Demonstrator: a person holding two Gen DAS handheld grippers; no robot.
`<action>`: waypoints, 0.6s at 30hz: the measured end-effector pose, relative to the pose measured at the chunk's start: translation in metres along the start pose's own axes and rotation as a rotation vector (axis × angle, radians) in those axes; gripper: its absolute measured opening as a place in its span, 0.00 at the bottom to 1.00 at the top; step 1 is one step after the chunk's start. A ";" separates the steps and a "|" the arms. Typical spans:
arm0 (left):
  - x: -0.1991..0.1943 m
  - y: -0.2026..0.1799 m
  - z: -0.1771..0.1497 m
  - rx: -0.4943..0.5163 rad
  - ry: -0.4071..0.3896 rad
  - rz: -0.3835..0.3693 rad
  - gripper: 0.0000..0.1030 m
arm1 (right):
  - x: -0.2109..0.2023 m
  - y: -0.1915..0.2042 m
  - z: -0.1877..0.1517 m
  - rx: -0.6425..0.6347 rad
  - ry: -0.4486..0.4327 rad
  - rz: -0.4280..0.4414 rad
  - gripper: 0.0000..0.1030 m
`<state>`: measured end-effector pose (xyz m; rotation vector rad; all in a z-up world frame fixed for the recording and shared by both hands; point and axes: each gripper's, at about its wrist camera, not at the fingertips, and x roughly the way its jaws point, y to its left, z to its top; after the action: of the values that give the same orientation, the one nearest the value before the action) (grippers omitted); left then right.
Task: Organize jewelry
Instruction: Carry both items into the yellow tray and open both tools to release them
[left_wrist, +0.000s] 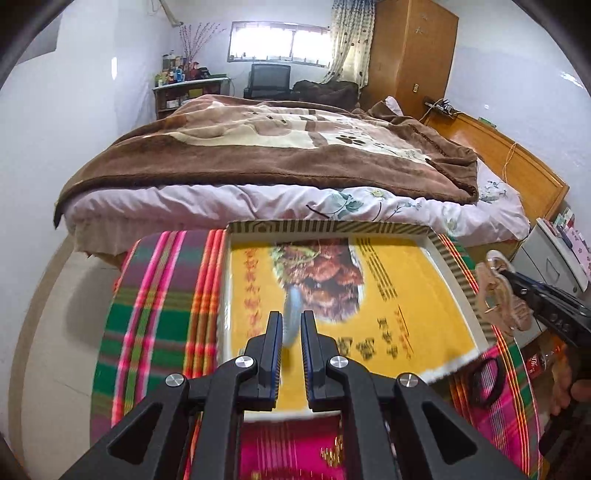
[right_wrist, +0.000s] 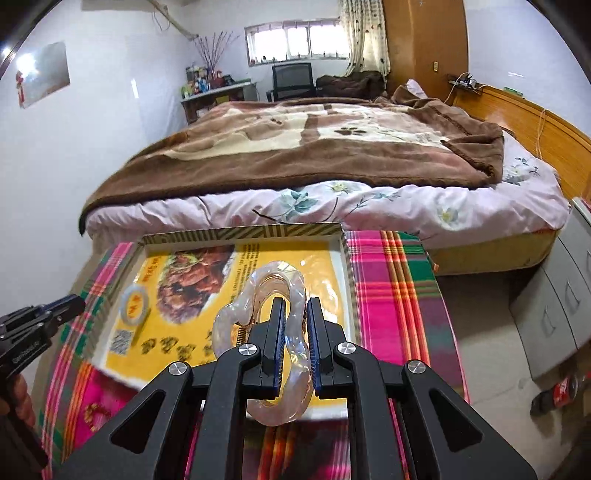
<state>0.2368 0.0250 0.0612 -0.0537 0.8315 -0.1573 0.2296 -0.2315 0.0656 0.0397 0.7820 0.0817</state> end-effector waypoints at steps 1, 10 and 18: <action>0.005 0.001 0.002 0.002 0.003 0.001 0.10 | 0.009 0.000 0.003 0.000 0.013 -0.004 0.11; 0.057 0.013 0.017 -0.032 0.059 0.025 0.10 | 0.056 -0.006 0.023 -0.003 0.079 -0.031 0.11; 0.087 0.010 0.013 -0.036 0.105 0.025 0.10 | 0.097 -0.016 0.029 -0.019 0.175 -0.082 0.11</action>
<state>0.3057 0.0212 0.0054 -0.0697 0.9400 -0.1223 0.3197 -0.2388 0.0173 -0.0176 0.9564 0.0145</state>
